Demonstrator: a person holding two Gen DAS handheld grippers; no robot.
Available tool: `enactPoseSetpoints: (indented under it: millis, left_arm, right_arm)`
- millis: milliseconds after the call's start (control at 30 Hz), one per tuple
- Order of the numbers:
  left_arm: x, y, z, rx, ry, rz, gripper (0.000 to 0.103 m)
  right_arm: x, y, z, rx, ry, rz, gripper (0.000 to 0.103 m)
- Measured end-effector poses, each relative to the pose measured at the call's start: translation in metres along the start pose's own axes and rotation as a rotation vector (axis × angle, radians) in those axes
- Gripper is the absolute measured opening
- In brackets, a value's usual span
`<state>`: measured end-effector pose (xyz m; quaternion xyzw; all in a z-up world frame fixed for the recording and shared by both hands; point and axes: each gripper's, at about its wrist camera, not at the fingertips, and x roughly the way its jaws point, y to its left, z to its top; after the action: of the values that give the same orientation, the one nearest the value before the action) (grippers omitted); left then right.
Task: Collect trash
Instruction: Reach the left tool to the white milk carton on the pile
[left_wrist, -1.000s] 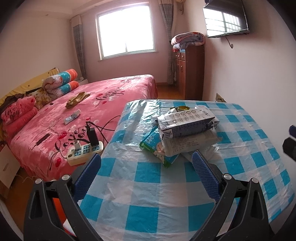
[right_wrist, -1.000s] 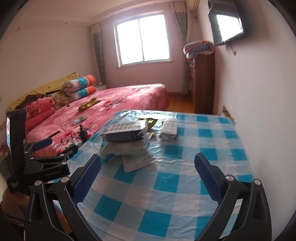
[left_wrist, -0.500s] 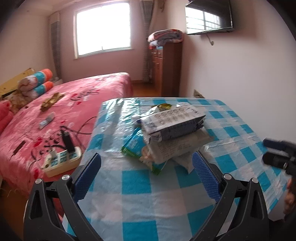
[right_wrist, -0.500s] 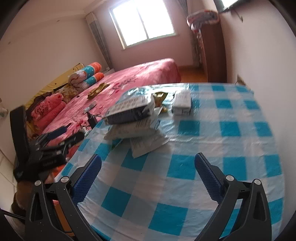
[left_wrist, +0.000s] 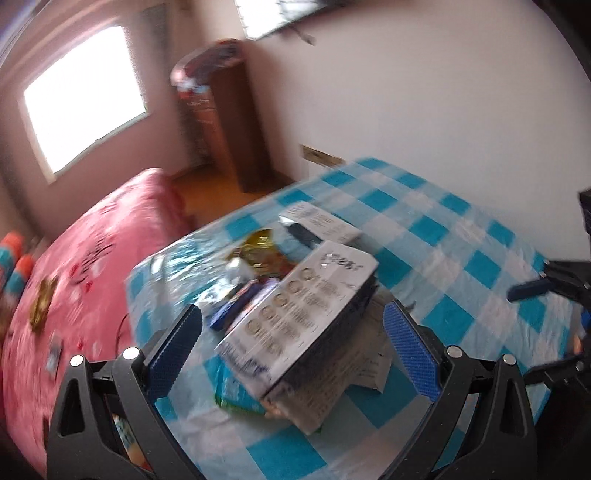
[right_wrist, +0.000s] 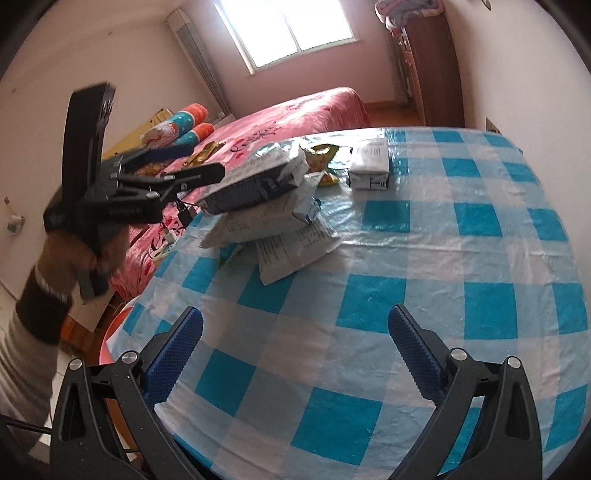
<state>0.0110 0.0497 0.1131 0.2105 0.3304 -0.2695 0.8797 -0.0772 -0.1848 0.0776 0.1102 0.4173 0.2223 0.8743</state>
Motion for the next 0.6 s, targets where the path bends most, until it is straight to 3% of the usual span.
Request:
enactPoseSetpoints:
  millis: [100, 333, 367, 433, 600]
  left_arm:
    - [0.017, 0.001, 0.006, 0.068, 0.061, -0.035, 0.099]
    - [0.047, 0.008, 0.000, 0.085, 0.155, -0.086, 0.098]
    - [0.050, 0.008, -0.001, 0.082, 0.159, -0.084, 0.097]
    - [0.053, 0.008, -0.002, 0.079, 0.156, -0.082, 0.083]
    - [0.051, 0.004, -0.004, 0.048, 0.139, -0.074, 0.078]
  right_arm:
    - [0.005, -0.005, -0.001, 0.017, 0.021, 0.011, 0.099]
    - [0.011, -0.009, -0.002, 0.017, 0.037, 0.013, 0.099]
    - [0.012, -0.009, -0.002, 0.020, 0.038, 0.016, 0.099]
    - [0.015, -0.011, -0.002, 0.026, 0.042, 0.021, 0.099]
    - [0.023, -0.013, -0.003, 0.041, 0.051, 0.035, 0.099]
